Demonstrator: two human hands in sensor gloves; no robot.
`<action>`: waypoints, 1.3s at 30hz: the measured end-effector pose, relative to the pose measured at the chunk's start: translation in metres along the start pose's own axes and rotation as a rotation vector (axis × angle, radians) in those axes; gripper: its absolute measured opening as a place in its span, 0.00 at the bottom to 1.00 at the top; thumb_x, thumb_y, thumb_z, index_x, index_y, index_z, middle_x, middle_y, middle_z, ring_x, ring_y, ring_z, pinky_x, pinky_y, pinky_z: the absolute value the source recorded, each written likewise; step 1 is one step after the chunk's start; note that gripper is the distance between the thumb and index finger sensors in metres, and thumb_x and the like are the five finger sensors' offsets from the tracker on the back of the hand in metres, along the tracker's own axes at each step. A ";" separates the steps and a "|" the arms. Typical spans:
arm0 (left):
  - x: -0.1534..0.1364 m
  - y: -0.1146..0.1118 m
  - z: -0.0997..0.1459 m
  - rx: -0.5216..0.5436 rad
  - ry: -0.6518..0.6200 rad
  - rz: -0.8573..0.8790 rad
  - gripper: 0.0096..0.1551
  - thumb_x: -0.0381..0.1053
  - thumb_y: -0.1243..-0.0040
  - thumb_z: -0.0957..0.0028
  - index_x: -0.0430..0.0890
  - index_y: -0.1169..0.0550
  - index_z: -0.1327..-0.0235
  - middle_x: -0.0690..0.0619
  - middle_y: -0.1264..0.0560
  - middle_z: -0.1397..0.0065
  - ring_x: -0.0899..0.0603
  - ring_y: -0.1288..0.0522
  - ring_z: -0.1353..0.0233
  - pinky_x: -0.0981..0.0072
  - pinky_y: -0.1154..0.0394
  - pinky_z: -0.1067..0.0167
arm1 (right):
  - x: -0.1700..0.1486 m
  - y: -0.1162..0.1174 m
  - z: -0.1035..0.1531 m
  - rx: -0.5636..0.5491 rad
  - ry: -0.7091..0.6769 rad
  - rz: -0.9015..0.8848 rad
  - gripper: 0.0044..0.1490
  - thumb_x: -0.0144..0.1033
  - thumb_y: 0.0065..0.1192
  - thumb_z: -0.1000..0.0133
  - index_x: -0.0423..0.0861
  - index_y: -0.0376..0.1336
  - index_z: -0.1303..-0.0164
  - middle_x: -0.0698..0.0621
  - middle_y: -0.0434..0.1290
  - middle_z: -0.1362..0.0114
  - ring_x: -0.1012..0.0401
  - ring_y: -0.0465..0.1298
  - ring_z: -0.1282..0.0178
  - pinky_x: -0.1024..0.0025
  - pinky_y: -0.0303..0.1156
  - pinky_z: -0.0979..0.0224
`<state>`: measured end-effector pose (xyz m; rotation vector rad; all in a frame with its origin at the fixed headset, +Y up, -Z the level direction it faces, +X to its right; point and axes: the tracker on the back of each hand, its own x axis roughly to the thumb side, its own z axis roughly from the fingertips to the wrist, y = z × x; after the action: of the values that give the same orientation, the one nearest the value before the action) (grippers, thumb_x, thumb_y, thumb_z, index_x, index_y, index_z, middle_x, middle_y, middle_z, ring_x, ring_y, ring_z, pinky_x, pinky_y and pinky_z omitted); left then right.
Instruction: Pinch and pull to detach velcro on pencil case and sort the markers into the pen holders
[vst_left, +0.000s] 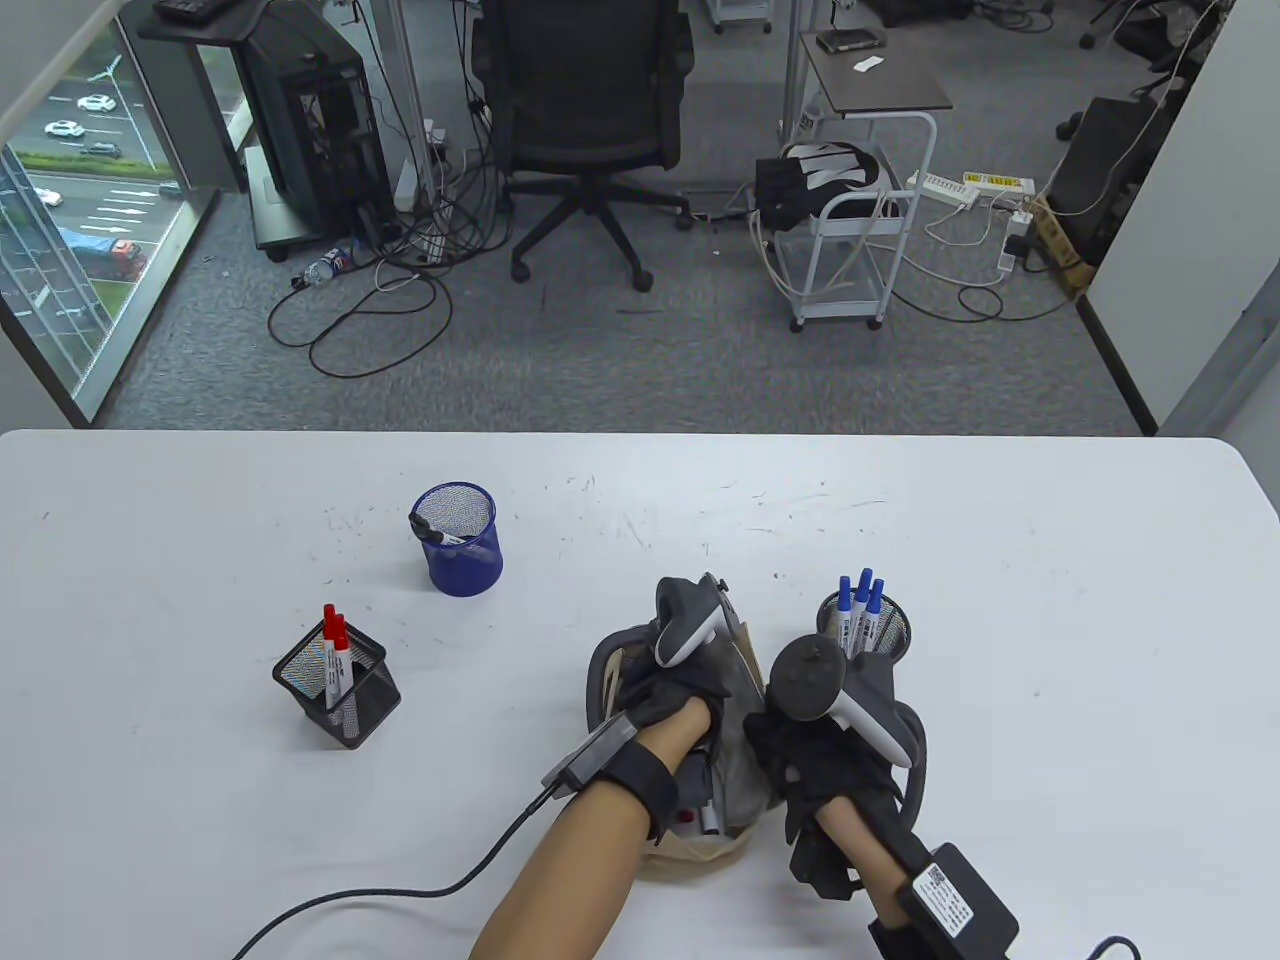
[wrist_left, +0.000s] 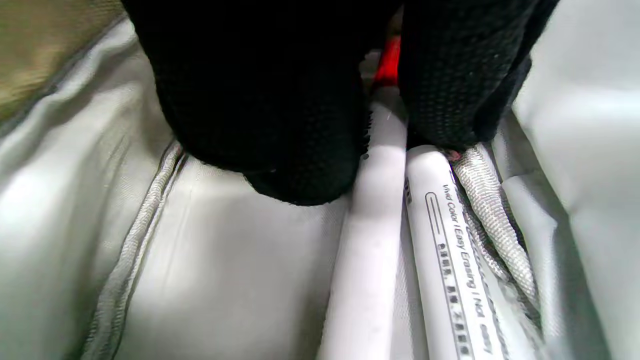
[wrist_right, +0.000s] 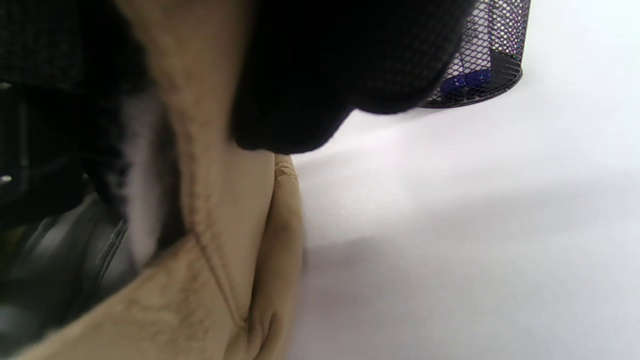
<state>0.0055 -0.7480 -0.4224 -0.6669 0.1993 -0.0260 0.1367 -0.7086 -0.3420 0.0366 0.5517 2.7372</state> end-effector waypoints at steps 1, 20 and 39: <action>0.000 -0.001 0.000 -0.005 -0.006 0.006 0.48 0.62 0.22 0.57 0.35 0.23 0.30 0.49 0.09 0.48 0.49 0.07 0.59 0.70 0.09 0.64 | 0.000 0.000 0.000 0.001 0.000 -0.001 0.35 0.39 0.69 0.44 0.29 0.68 0.36 0.42 0.86 0.50 0.61 0.86 0.74 0.70 0.82 0.69; -0.126 0.113 0.080 0.332 -0.277 0.606 0.31 0.56 0.21 0.56 0.49 0.16 0.40 0.49 0.10 0.43 0.46 0.07 0.54 0.65 0.09 0.59 | -0.002 0.000 -0.001 0.007 0.002 -0.015 0.35 0.39 0.69 0.44 0.29 0.68 0.36 0.42 0.85 0.50 0.61 0.86 0.74 0.70 0.82 0.69; -0.324 0.119 0.086 0.606 0.263 0.598 0.29 0.58 0.28 0.51 0.47 0.15 0.39 0.46 0.10 0.41 0.43 0.07 0.50 0.62 0.09 0.59 | -0.001 -0.001 -0.001 0.004 0.002 -0.008 0.35 0.39 0.69 0.44 0.29 0.68 0.36 0.42 0.85 0.50 0.61 0.86 0.74 0.70 0.81 0.69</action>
<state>-0.3006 -0.5735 -0.3726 0.0215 0.6101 0.3884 0.1380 -0.7087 -0.3428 0.0330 0.5565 2.7289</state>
